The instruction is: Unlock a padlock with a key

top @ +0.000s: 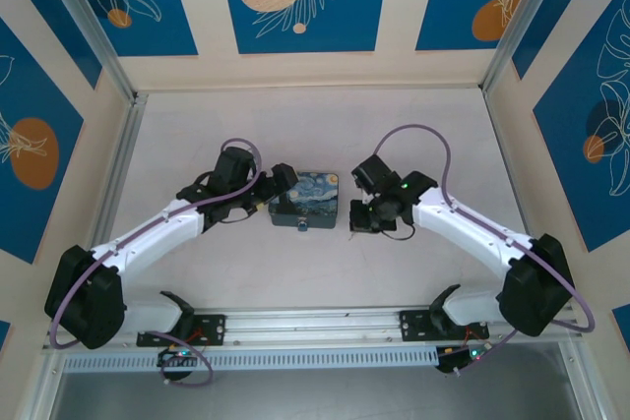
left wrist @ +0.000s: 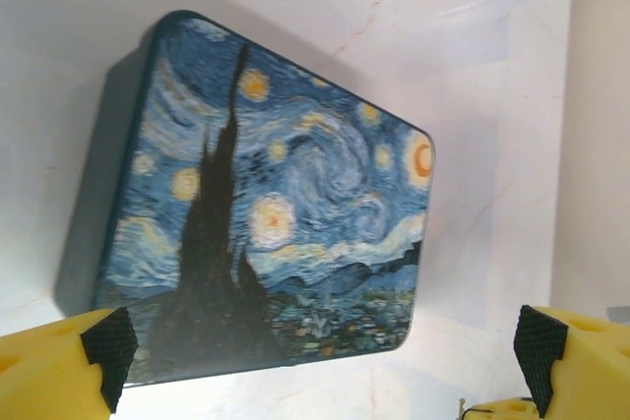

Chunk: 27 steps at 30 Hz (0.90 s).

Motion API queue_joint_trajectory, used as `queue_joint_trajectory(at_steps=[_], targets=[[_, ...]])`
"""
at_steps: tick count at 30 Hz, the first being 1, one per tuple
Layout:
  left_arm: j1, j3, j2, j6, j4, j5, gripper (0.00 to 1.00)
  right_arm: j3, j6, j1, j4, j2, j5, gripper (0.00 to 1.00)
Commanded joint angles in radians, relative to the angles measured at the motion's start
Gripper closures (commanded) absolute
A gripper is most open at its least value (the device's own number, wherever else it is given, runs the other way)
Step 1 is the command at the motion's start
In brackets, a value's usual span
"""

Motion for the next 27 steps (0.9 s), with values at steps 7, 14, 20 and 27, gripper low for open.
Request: queue_joint_trajectory(at_steps=[7,14,20,27], targets=[[-0.021,-0.039,0.01,-0.197,0.346,0.143,0.02,0.162,0.224,-0.117,0.165,0.016,-0.174,1.0],[-0.043,-0.048,0.036,-0.218,0.467,0.149,0.15,0.202,0.402,-0.157,0.324,0.106,-0.238,1.0],[-0.066,-0.057,0.079,-0.23,0.54,0.135,0.29,0.196,0.496,-0.163,0.434,0.158,-0.293,1.0],[-0.079,-0.083,0.107,-0.254,0.631,0.113,0.47,0.154,0.548,-0.173,0.488,0.157,-0.307,1.0]])
